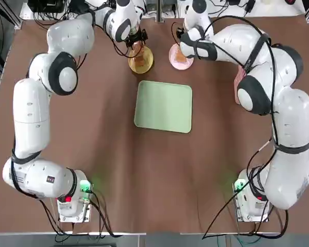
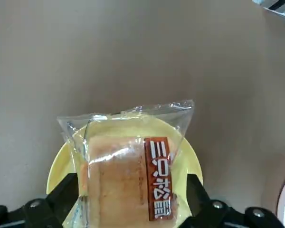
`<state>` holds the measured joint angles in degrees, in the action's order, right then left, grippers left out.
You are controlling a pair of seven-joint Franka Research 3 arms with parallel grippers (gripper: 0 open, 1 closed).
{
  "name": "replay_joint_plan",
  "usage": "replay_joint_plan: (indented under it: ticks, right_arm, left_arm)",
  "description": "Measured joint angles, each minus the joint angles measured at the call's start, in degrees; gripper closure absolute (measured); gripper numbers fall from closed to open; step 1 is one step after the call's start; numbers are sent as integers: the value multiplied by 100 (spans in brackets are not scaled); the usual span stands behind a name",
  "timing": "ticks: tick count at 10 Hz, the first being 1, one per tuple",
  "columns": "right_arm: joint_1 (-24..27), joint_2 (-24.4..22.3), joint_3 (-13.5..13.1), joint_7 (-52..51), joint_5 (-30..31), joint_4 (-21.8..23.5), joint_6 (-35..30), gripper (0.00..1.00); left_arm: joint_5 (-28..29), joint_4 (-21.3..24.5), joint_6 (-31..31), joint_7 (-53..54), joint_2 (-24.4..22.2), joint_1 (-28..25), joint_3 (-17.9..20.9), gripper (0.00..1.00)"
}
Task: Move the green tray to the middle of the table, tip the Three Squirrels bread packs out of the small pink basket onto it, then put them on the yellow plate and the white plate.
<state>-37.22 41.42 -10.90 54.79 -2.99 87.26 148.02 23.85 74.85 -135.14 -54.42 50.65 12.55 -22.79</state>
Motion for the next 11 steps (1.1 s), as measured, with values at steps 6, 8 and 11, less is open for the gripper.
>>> replay_joint_plan:
  ticks: [6,8,11]
  right_arm:
    - [254,303,264,-10,-28,-160,240,66]
    - [253,397,302,-10,-29,-222,317,66]
    - [255,402,303,-10,-35,-261,317,62]
  left_arm:
    - [0,0,294,-3,-196,-38,1,0]
    - [0,-2,518,-7,-355,-50,-4,0]
    - [-12,5,1090,-10,-1019,-166,-7,0]
